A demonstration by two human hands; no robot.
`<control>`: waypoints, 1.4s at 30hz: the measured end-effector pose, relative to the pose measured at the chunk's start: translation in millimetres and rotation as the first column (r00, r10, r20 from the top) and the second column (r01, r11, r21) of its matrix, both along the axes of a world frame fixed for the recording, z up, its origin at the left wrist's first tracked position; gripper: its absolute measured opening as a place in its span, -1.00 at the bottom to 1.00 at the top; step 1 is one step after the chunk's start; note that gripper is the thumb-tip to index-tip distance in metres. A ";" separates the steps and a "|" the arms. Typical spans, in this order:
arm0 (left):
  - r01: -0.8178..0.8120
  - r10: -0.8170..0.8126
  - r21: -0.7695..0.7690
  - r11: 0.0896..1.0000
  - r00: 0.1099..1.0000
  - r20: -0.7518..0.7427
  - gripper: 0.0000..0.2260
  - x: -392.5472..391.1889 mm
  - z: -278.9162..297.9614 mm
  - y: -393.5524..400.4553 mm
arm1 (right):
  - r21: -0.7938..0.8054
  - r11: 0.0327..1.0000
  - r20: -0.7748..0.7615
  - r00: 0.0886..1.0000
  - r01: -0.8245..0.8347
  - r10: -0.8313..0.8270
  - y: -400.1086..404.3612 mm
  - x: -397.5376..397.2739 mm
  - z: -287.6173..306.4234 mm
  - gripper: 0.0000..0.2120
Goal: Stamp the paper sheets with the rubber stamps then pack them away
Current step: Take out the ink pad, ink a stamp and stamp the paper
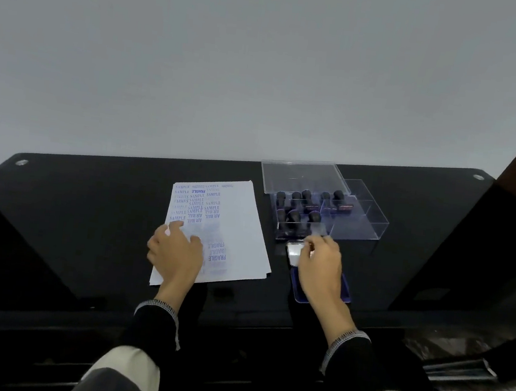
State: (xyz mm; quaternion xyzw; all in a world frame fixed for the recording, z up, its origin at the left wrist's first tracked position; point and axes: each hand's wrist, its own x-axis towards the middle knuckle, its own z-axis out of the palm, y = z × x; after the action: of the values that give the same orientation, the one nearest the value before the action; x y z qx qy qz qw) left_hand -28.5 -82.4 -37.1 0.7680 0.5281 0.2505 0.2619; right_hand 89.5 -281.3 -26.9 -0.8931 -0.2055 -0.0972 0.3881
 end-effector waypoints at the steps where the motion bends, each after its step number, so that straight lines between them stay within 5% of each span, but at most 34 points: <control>1: -0.018 0.017 -0.033 0.999 1.000 -0.022 -0.60 -2.5 0.5 4.4 | -0.003 0.998 -0.006 0.998 -0.061 0.061 11.0 -5.6 1.0 -0.83; 7: 0.000 -0.005 -0.104 0.995 0.999 -0.043 -0.56 -11.4 1.2 16.8 | -0.211 0.953 -0.185 0.967 -0.216 0.178 51.7 -23.7 -4.1 -0.86; 14: -0.033 0.026 -0.217 0.976 0.999 -0.037 -0.71 -10.2 7.1 28.4 | -0.213 0.957 -0.340 0.933 -0.197 0.117 61.9 -20.6 -6.9 -0.80; 18: 0.004 -0.013 -0.231 0.973 0.999 -0.038 -0.85 -9.9 1.8 28.7 | -0.197 0.965 -0.339 0.935 -0.174 0.099 61.9 -19.7 -6.7 -0.79; 24: 0.017 -0.025 -0.127 0.992 0.998 -0.055 -0.84 -12.3 -5.5 22.4 | -0.179 0.971 -0.341 0.936 -0.156 0.088 61.1 -17.0 -5.8 -0.88; 42: 0.046 -0.051 -0.062 0.997 0.995 -0.081 -0.84 -19.0 -3.4 12.0 | -0.232 0.958 -0.334 0.939 -0.168 0.084 66.5 -34.0 -2.1 -0.68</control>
State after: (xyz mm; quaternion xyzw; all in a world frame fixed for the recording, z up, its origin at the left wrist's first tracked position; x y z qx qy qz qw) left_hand -47.5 -70.4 -40.5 0.7821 0.5268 0.1960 0.2688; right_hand 55.5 -214.7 -29.0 -0.9245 -0.2077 0.1018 0.3030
